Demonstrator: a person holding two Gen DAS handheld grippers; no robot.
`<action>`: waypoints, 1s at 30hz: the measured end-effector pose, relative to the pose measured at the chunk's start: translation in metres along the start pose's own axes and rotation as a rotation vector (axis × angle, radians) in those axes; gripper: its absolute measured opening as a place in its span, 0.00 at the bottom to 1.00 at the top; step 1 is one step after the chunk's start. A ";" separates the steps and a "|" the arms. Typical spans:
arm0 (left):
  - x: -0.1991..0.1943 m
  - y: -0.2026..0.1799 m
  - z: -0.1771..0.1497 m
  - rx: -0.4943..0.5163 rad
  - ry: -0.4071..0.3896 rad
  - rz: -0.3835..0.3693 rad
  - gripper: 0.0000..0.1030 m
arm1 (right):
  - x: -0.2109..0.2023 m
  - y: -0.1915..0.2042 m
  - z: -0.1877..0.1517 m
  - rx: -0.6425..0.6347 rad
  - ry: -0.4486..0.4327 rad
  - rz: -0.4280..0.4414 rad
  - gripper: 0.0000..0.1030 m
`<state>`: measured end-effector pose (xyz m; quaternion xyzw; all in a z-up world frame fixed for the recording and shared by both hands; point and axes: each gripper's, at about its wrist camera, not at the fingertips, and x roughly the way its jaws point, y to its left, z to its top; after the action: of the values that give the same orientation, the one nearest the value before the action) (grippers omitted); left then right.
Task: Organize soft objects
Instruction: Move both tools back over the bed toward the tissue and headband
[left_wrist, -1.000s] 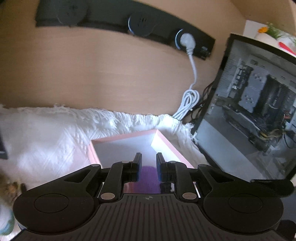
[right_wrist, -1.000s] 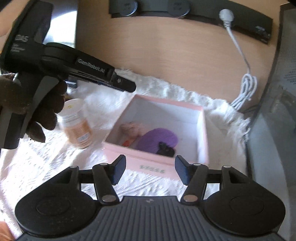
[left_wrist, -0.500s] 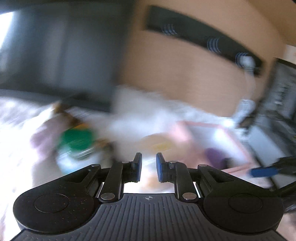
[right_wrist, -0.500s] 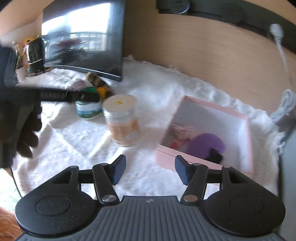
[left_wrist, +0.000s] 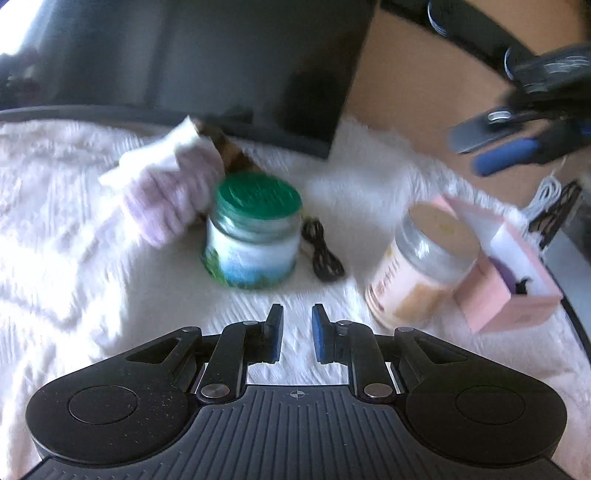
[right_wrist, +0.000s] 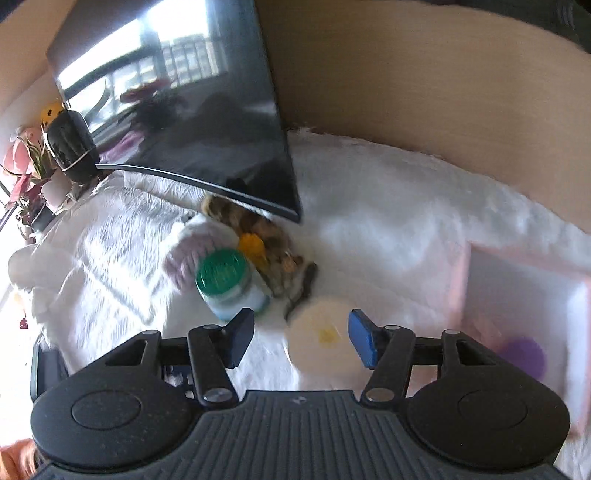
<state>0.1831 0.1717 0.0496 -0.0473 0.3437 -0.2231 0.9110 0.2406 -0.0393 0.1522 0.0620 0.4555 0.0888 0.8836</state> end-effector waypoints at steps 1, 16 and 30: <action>-0.006 0.007 0.003 -0.009 -0.024 0.009 0.18 | 0.008 0.005 0.009 -0.014 0.002 -0.015 0.55; 0.021 0.177 0.089 -0.727 0.006 -0.014 0.18 | 0.051 0.048 0.013 -0.130 0.015 -0.015 0.55; -0.044 0.185 0.055 -0.485 -0.073 0.047 0.18 | 0.126 0.172 0.018 -0.520 -0.196 -0.043 0.30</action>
<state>0.2592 0.3532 0.0737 -0.2645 0.3552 -0.1111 0.8897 0.3092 0.1546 0.0954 -0.1683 0.3308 0.1777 0.9114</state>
